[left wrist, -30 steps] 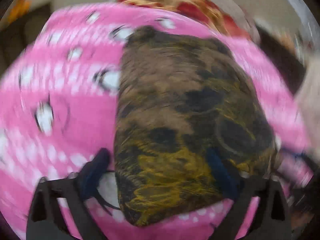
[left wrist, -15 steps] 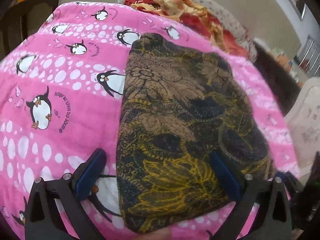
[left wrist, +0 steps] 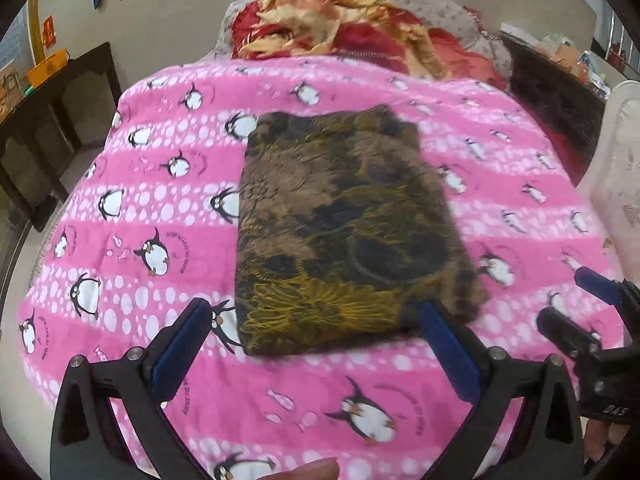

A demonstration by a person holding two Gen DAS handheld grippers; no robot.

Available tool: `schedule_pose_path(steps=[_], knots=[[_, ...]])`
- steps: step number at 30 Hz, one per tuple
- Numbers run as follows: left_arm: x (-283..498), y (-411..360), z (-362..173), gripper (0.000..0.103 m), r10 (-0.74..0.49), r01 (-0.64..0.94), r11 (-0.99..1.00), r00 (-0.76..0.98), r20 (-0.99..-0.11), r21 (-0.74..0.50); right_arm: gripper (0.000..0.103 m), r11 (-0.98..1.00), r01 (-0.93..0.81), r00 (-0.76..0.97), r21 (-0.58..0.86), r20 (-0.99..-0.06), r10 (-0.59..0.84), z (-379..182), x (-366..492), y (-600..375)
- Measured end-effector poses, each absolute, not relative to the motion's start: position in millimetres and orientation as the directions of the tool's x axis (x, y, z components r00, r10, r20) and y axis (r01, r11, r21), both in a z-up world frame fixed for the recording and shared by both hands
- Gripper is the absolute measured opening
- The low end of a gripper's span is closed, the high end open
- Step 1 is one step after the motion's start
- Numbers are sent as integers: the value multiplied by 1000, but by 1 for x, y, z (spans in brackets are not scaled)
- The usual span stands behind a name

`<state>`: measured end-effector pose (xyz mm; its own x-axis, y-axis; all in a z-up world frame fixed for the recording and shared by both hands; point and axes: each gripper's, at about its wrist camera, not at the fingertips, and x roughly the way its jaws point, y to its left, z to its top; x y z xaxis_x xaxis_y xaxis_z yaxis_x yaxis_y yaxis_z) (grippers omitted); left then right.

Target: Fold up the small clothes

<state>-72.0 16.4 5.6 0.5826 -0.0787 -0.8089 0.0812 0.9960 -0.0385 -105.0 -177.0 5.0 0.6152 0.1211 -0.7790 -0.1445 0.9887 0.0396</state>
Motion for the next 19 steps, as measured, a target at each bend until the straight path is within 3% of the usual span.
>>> schedule_pose_path(steps=[19], knots=[[-81, 3, 14, 103, -147, 96, 989, 600, -787, -112, 97, 987, -156, 606, 29, -786, 118, 9, -117, -174]])
